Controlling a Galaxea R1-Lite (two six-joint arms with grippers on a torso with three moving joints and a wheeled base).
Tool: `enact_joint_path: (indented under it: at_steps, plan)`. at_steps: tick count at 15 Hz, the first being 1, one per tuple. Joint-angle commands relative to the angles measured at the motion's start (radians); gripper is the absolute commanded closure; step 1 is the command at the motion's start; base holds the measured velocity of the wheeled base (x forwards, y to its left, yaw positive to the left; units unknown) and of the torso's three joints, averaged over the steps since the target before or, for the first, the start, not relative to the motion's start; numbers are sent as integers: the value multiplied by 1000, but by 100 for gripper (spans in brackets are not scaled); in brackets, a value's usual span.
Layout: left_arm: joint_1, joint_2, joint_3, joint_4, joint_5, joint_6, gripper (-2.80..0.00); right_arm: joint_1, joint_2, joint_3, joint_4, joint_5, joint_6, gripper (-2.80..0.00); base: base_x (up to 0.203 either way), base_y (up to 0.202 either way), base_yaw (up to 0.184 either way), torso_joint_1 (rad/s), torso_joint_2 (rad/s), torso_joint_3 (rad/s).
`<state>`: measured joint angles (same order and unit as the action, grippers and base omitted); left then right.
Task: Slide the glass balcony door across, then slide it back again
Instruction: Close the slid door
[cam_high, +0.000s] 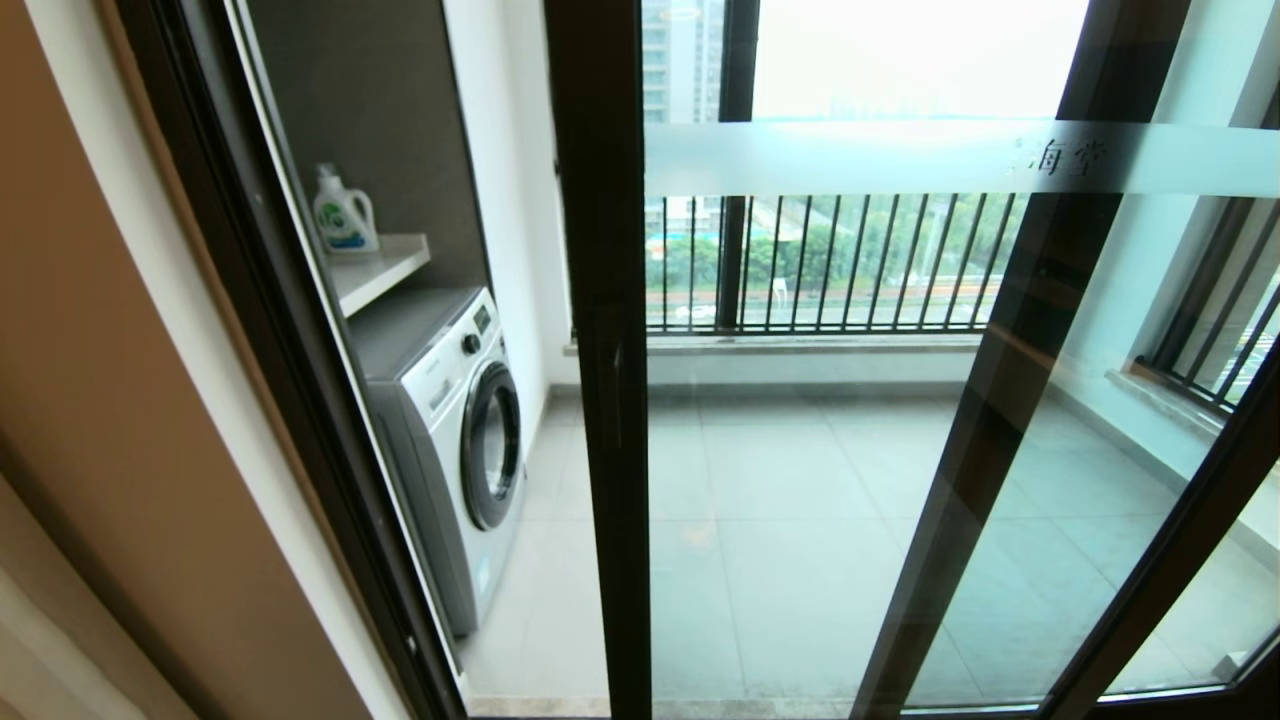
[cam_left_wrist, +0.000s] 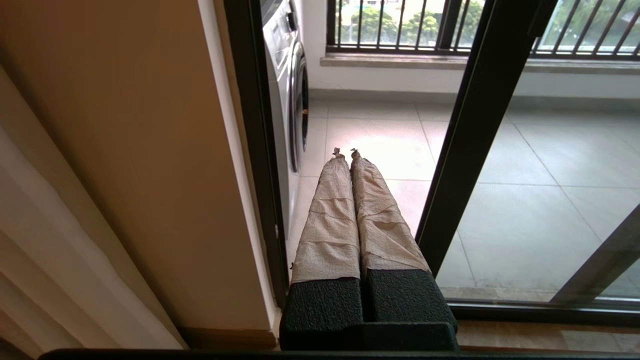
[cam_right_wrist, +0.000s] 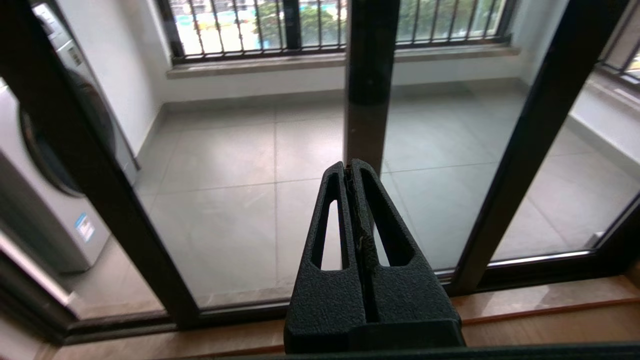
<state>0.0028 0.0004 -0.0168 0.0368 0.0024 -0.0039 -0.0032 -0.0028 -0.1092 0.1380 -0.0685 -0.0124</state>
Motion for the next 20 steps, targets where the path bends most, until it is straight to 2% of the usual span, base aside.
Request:
enact_joint_path:
  at_steps: [1, 4, 6, 8, 10, 12, 13, 14, 16, 18, 20]
  plan:
    - [0, 1, 0, 0, 1, -1, 0, 0, 3, -6, -15, -51, -28, 0, 0, 0, 0, 0, 0, 0]
    - [0, 1, 0, 0, 1, -1, 0, 2, 3, -8, -15, -42, -94, 0, 0, 0, 0, 0, 0, 0]
    - [0, 1, 0, 0, 1, -1, 0, 2, 3, 6, -15, 62, -100, 0, 0, 0, 0, 0, 0, 0]
    - [0, 1, 0, 0, 1, -1, 0, 2, 3, 21, -12, 192, -37, 0, 0, 0, 0, 0, 0, 0]
    - [0, 1, 0, 0, 1, -1, 0, 2, 3, 22, -15, 181, -36, 0, 0, 0, 0, 0, 0, 0]
    - [0, 1, 0, 0, 1, -1, 0, 2, 3, 23, -16, 94, -55, 0, 0, 0, 0, 0, 0, 0]
    - [0, 1, 0, 0, 1, -1, 0, 2, 3, 17, -16, 75, -72, 0, 0, 0, 0, 0, 0, 0]
    - [0, 1, 0, 0, 1, -1, 0, 2, 9, 16, -13, 86, -81, 0, 0, 0, 0, 0, 0, 0]
    - [0, 1, 0, 0, 1, -1, 0, 2, 9, 20, -5, 191, -97, 0, 0, 0, 0, 0, 0, 0]
    - [0, 1, 0, 0, 1, -1, 0, 2, 3, 20, -3, 187, -84, 0, 0, 0, 0, 0, 0, 0]
    - [0, 1, 0, 0, 1, -1, 0, 2, 3, 21, -16, 140, -87, 0, 0, 0, 0, 0, 0, 0]
